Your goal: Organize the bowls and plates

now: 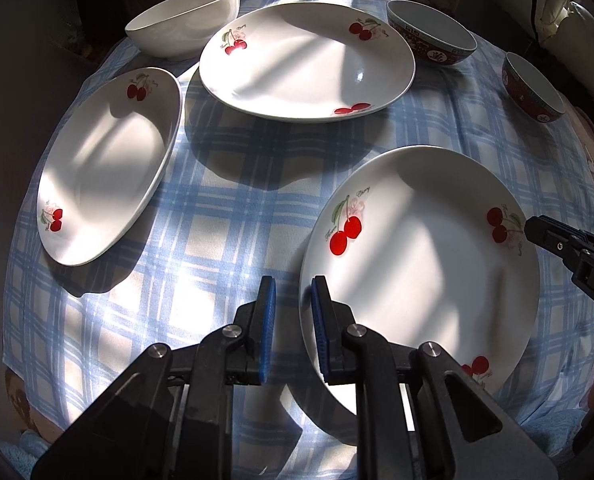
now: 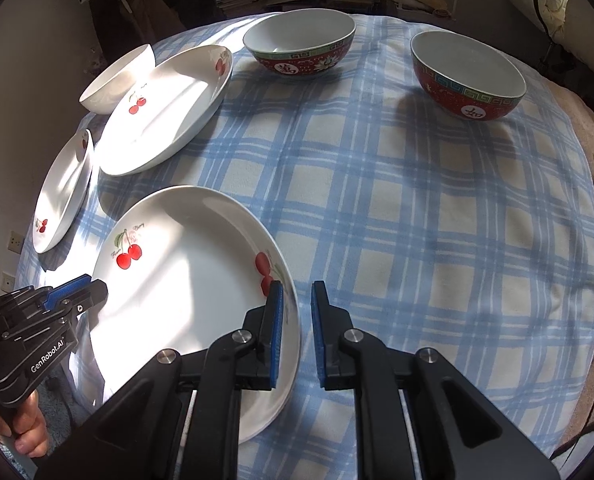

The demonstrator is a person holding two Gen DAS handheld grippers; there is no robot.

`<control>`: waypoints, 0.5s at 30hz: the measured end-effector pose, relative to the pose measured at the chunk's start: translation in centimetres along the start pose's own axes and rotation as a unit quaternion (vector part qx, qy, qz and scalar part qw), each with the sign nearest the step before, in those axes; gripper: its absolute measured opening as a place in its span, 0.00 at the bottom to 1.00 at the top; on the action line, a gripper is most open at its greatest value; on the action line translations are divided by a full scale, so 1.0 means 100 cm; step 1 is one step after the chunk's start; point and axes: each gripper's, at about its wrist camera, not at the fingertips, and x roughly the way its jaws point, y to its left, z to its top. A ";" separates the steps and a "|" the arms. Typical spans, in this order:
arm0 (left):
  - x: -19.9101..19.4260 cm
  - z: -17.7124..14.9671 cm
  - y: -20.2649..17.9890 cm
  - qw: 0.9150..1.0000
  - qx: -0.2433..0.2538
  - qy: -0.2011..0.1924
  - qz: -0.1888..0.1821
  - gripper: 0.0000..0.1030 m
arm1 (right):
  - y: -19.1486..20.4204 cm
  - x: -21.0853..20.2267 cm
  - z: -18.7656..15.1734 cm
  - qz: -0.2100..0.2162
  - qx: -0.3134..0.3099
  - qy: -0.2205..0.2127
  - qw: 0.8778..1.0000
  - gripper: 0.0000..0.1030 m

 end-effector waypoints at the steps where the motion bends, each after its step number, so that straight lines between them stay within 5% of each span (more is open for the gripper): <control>1: -0.003 0.001 0.002 1.000 -0.001 -0.001 0.003 0.19 | -0.002 -0.002 0.001 -0.002 0.003 -0.002 1.000 0.18; 7: -0.026 0.015 0.013 1.000 -0.007 -0.027 0.009 0.35 | 0.004 -0.014 0.013 -0.004 -0.012 -0.025 1.000 0.38; 15: -0.047 0.050 0.024 0.997 0.005 -0.059 0.052 0.79 | 0.023 -0.023 0.042 -0.005 -0.037 -0.047 0.998 0.67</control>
